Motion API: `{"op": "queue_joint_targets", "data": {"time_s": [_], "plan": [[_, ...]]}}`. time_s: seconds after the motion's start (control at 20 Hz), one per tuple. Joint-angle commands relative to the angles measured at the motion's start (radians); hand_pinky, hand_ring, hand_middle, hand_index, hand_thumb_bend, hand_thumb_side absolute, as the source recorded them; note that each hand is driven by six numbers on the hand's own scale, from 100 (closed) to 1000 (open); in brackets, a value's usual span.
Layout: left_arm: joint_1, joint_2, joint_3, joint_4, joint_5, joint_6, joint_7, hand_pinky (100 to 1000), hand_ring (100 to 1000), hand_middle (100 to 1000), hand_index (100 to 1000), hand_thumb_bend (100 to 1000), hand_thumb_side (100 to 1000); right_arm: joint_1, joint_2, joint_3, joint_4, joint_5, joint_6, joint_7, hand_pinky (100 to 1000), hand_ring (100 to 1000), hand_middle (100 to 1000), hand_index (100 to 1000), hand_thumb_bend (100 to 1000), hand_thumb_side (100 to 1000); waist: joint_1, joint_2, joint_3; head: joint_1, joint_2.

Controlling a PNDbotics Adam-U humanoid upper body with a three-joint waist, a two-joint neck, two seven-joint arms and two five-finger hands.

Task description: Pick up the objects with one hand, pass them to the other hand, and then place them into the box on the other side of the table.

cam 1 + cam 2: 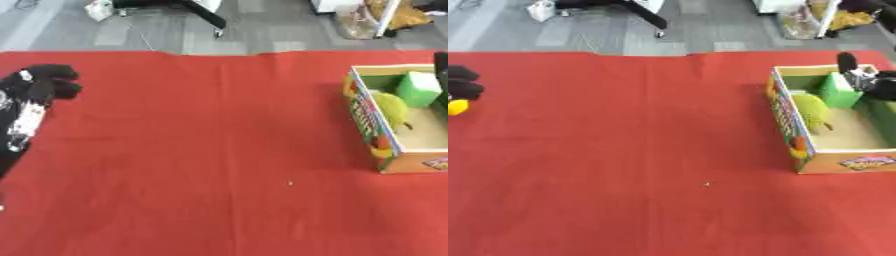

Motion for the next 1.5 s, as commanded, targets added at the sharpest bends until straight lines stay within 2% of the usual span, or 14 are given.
{"op": "queue_joint_targets", "data": {"time_s": [0.05,0.15,0.35,0.4,0.5,0.55,0.6,0.7,0.9,1.0,1.15,1.2,1.45,1.5], "plan": [[-0.048,0.115,0.042,0.023,-0.116,0.046,-0.003,770,731,735,843,100,672,0.018,0.019,-0.022,-0.08,-0.056,-0.088,-0.019,843,786,745,1000,100,100,0.016,-0.014,-0.008,0.073,-0.008],[-0.075,0.157,0.047,0.049,-0.184,0.074,-0.015,771,733,738,849,100,647,0.033,0.041,-0.018,-0.084,-0.065,-0.154,-0.021,835,780,737,999,100,100,0.019,-0.014,-0.015,0.105,-0.009],[-0.169,0.258,0.034,0.157,-0.379,0.123,-0.096,798,767,772,892,100,417,0.05,0.089,0.003,-0.085,-0.082,-0.283,-0.016,821,766,707,981,100,100,0.025,-0.019,-0.033,0.159,-0.012],[-0.196,0.273,0.025,0.192,-0.424,0.129,-0.128,801,770,776,896,100,392,0.052,0.099,0.009,-0.085,-0.086,-0.304,-0.011,820,765,703,979,100,100,0.026,-0.02,-0.038,0.166,-0.013],[-0.252,0.292,0.009,0.263,-0.524,0.135,-0.181,809,782,791,913,175,308,0.056,0.119,0.021,-0.085,-0.091,-0.329,0.008,815,759,689,968,100,100,0.026,-0.021,-0.046,0.179,-0.012],[-0.278,0.293,0.002,0.297,-0.574,0.134,-0.201,809,782,791,913,175,308,0.058,0.128,0.027,-0.085,-0.092,-0.337,0.019,815,759,689,968,100,100,0.026,-0.021,-0.049,0.183,-0.013],[-0.306,0.292,-0.005,0.338,-0.621,0.135,-0.221,811,789,804,921,252,293,0.06,0.139,0.034,-0.085,-0.093,-0.343,0.032,810,755,679,959,100,100,0.026,-0.021,-0.052,0.191,-0.013],[-0.363,0.281,-0.018,0.432,-0.713,0.137,-0.254,812,793,807,924,351,261,0.066,0.159,0.048,-0.085,-0.093,-0.349,0.057,808,752,673,956,100,100,0.024,-0.021,-0.059,0.202,-0.012],[-0.455,0.237,-0.018,0.635,-0.882,0.136,-0.279,811,790,795,921,434,252,0.08,0.188,0.074,-0.085,-0.091,-0.355,0.1,798,739,652,949,100,100,0.02,-0.017,-0.075,0.224,-0.02],[-0.491,0.211,-0.005,0.744,-0.947,0.138,-0.278,810,789,790,917,444,225,0.086,0.2,0.083,-0.085,-0.09,-0.355,0.116,794,735,644,947,100,100,0.018,-0.013,-0.083,0.231,-0.025],[-0.529,0.187,0.017,0.879,-1.017,0.135,-0.264,815,794,797,924,473,241,0.092,0.218,0.093,-0.085,-0.093,-0.351,0.135,788,729,634,945,100,114,0.014,-0.008,-0.093,0.238,-0.032],[-0.535,0.183,0.025,0.913,-1.034,0.133,-0.26,817,798,803,927,466,247,0.093,0.223,0.096,-0.085,-0.094,-0.349,0.141,785,725,628,944,100,148,0.013,-0.006,-0.097,0.24,-0.036],[-0.546,0.185,0.057,1.008,-1.068,0.141,-0.239,815,795,803,924,438,253,0.102,0.249,0.104,-0.085,-0.094,-0.338,0.163,779,718,616,942,100,228,0.009,0.007,-0.114,0.243,-0.051],[-0.546,0.185,0.063,1.023,-1.07,0.148,-0.236,808,781,789,917,405,254,0.103,0.255,0.105,-0.085,-0.093,-0.335,0.166,776,715,612,941,100,258,0.008,0.01,-0.117,0.242,-0.052]]}}
